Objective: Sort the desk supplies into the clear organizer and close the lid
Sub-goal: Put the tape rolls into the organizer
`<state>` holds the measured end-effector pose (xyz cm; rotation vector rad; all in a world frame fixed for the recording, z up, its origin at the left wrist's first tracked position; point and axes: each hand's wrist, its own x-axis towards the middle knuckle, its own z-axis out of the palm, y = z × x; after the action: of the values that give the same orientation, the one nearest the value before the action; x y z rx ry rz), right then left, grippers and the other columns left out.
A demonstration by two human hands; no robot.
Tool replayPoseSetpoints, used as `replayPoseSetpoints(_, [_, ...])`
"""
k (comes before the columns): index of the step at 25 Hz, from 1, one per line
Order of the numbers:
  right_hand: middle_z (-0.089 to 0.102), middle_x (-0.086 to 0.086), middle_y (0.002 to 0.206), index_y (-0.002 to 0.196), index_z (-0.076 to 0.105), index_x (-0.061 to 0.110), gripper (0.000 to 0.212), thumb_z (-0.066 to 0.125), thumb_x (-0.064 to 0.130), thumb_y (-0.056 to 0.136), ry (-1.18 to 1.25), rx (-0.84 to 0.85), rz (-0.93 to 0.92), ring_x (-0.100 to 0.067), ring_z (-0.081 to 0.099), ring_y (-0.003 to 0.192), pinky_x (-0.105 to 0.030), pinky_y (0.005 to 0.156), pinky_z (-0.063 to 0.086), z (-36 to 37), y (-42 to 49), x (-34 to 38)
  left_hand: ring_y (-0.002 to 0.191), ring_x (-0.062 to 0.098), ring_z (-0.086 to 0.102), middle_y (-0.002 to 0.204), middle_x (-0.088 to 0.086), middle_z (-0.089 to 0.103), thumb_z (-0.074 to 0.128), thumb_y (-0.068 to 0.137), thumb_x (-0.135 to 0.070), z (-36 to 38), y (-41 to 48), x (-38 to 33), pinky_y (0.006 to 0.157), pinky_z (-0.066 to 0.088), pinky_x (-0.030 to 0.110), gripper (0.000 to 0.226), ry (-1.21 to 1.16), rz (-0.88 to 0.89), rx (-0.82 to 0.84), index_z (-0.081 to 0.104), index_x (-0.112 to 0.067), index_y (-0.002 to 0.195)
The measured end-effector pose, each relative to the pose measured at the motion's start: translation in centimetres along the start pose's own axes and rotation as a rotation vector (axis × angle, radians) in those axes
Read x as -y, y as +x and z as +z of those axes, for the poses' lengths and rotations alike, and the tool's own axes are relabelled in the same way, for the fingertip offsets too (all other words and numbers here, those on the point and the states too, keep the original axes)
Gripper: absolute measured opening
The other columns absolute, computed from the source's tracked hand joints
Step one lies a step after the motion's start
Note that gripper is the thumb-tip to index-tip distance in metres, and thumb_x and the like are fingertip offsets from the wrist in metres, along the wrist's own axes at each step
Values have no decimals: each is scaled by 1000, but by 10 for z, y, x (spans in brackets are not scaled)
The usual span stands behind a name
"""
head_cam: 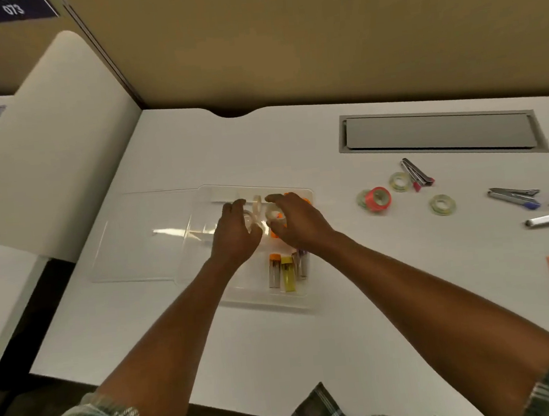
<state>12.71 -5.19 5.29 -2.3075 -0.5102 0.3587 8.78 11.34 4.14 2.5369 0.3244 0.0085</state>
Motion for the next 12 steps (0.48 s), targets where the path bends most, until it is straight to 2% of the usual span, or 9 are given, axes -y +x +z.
replayPoseSetpoints(2, [59,-4,134,143,47,23,60,68,33,88,-252,-54,-139,-27,54,119,-40,93,46,13,12,4,106,33,60,122,16,61,72,82,-20,-2,10,26,89,49,44,71,212,205,-35,41,-6,144])
replayPoseSetpoints(4, [61,-3,133,142,46,22,64,71,34,85,-414,-82,-185,-29,54,118,-43,94,44,23,22,6,110,32,59,121,13,65,75,80,-23,-3,19,40,92,45,44,84,354,309,-37,32,-8,151])
replayPoseSetpoints(9, [63,-5,133,141,47,20,67,75,32,82,-563,-64,-192,-32,52,122,-44,97,37,43,37,1,127,29,49,128,5,64,74,81,-35,7,32,56,108,31,46,105,410,326,60,3,-18,157])
replayPoseSetpoints(12, [49,-7,149,150,36,21,74,69,41,86,-562,-4,-159,-34,38,140,-49,112,27,49,46,-3,134,30,45,133,6,62,71,82,-45,9,37,62,112,25,51,104,366,332,59,4,-18,157])
